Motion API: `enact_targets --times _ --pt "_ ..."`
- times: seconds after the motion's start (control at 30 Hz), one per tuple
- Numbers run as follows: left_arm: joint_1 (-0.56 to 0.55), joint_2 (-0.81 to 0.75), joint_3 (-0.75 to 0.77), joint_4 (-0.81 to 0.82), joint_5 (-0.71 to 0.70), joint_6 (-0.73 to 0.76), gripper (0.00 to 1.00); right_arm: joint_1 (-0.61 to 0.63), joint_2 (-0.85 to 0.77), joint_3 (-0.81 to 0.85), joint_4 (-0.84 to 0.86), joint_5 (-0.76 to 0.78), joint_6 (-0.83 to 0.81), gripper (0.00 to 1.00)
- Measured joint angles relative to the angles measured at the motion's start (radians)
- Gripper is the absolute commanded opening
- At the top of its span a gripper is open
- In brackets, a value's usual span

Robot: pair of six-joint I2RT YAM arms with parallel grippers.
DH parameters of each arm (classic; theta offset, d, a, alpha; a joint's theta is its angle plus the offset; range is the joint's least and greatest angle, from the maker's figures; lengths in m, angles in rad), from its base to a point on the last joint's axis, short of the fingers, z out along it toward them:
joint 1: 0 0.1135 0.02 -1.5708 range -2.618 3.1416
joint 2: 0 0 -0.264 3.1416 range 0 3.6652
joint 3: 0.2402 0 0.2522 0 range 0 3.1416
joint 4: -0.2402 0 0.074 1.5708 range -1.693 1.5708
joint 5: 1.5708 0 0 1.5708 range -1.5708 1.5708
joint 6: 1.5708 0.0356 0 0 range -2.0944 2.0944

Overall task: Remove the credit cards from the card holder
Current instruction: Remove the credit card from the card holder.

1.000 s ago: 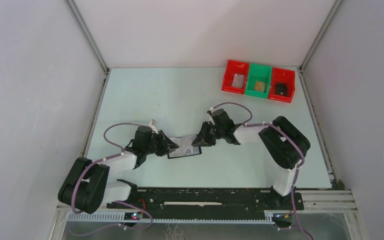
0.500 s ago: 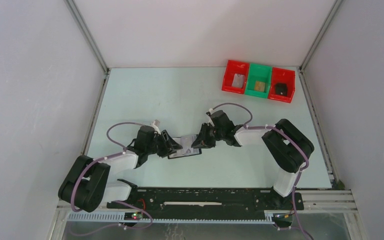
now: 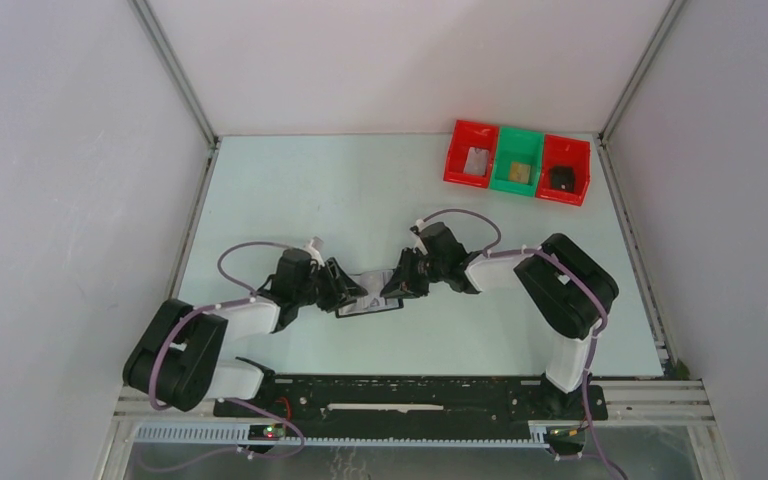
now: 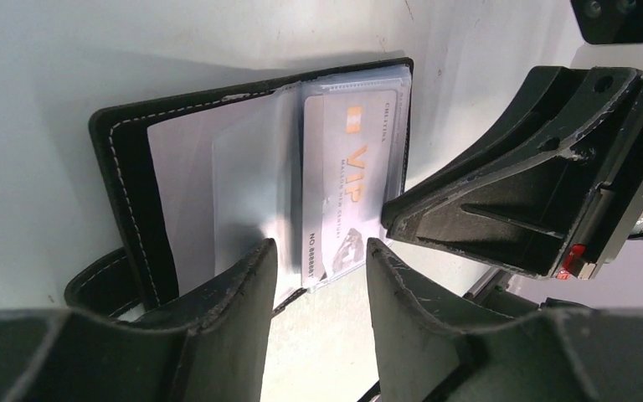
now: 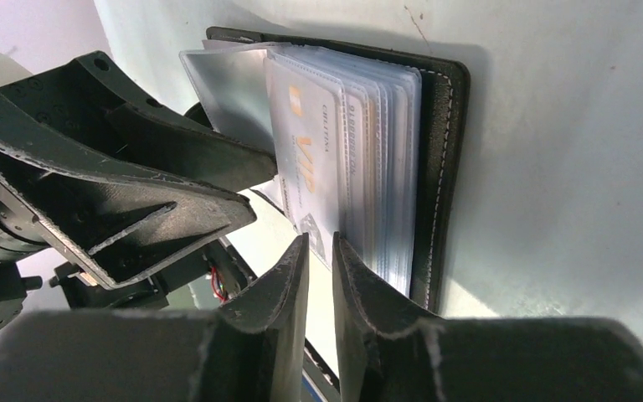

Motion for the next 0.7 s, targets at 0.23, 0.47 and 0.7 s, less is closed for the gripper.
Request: enact_targets --times 0.23,0.47,0.7 --pt "0.0 0.031 0.011 0.021 0.011 0.009 0.48 0.0 0.016 0.0 0.033 -0.019 0.011 0.25" --pt "0.015 0.042 0.011 0.034 0.035 0.021 0.47 0.019 0.017 0.024 -0.007 0.001 -0.006 0.25" --pt "0.039 0.054 0.011 0.037 0.064 0.028 0.42 0.031 0.029 0.049 -0.028 0.008 -0.011 0.25"
